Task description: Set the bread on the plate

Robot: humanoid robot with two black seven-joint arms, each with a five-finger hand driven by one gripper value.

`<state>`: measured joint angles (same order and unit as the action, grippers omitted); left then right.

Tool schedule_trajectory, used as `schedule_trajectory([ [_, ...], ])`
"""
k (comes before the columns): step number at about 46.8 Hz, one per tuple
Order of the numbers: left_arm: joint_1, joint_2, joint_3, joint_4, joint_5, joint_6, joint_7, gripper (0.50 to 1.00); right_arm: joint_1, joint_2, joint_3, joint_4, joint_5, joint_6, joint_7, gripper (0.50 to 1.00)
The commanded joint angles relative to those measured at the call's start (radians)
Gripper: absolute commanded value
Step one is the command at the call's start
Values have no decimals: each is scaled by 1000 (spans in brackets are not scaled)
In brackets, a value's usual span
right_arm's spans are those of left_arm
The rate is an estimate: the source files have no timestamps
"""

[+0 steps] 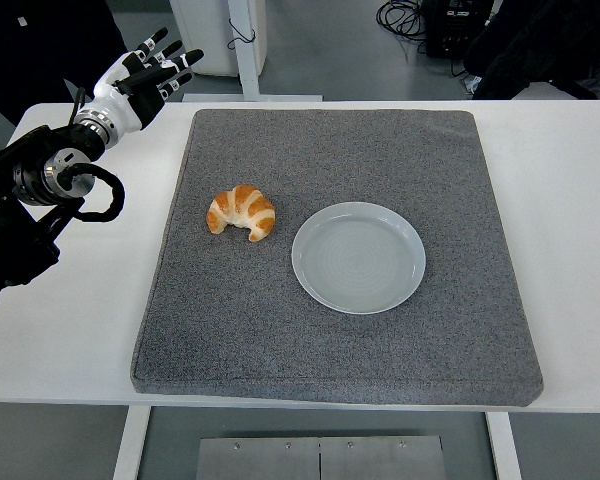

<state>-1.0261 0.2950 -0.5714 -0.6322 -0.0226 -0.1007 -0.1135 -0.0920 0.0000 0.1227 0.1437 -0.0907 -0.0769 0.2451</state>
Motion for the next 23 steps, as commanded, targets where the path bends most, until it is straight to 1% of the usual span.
schedule_trajectory([
  [1, -2, 1, -1, 3, 1, 1, -3, 986, 3, 0, 2, 0, 0, 0, -1, 1000],
  [4, -2, -4, 1, 5, 6, 4, -17, 987, 6, 0, 0, 0, 0, 0, 0, 1000],
  [8, -6, -14, 1, 2, 9, -8, -12, 987, 6, 0, 2, 0, 0, 2, 0, 1000],
  [23, -6, 1, 2, 0, 1, -24, 2, 987, -2, 0, 2, 0, 0, 3, 0, 1000],
])
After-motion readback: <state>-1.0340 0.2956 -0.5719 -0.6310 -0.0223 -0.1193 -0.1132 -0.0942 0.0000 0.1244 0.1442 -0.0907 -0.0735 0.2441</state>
